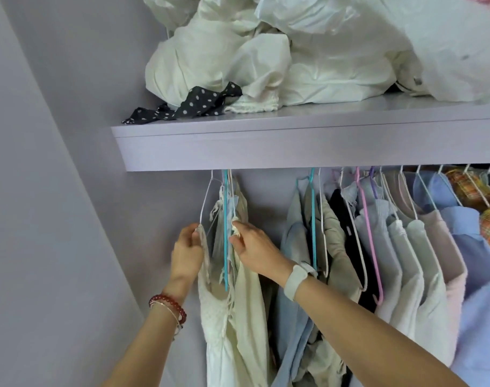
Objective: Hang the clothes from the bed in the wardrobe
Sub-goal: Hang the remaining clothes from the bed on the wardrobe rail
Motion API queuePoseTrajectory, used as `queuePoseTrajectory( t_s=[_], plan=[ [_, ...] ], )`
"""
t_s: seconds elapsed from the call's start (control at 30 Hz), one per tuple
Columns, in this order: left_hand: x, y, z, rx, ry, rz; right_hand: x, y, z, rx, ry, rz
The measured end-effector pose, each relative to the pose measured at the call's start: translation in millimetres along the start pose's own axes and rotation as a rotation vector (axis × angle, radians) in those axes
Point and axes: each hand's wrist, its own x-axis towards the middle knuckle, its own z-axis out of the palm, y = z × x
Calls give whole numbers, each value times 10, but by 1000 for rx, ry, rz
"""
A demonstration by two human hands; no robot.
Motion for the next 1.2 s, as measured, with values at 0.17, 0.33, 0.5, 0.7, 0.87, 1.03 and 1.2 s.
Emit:
queuePoseTrajectory(
  t_s=[0.17, 0.33, 0.5, 0.7, 0.87, 1.03, 1.2],
  plan=[
    [-74, 278, 34, 47, 45, 123, -447, 199, -189, -2, 278, -5],
    [-286, 707, 391, -76, -69, 415, -832, 553, -600, -276, 716, 61],
    [-622, 785, 1123, -81, -384, 385, -1095, 901, -733, -261, 691, 373],
    [-851, 572, 1693, -27, -447, 142, -1101, 1082, -748, -166, 508, 552],
    [-930, 549, 1781, -167, -347, 133, -1113, 1159, -742, -154, 376, 523],
    [-913, 510, 1691, -198, -253, 211, -1055, 1107, -734, -156, 287, 353],
    [-817, 411, 1565, -187, -234, 259, -952, 999, -680, -128, 166, 248]
  ],
)
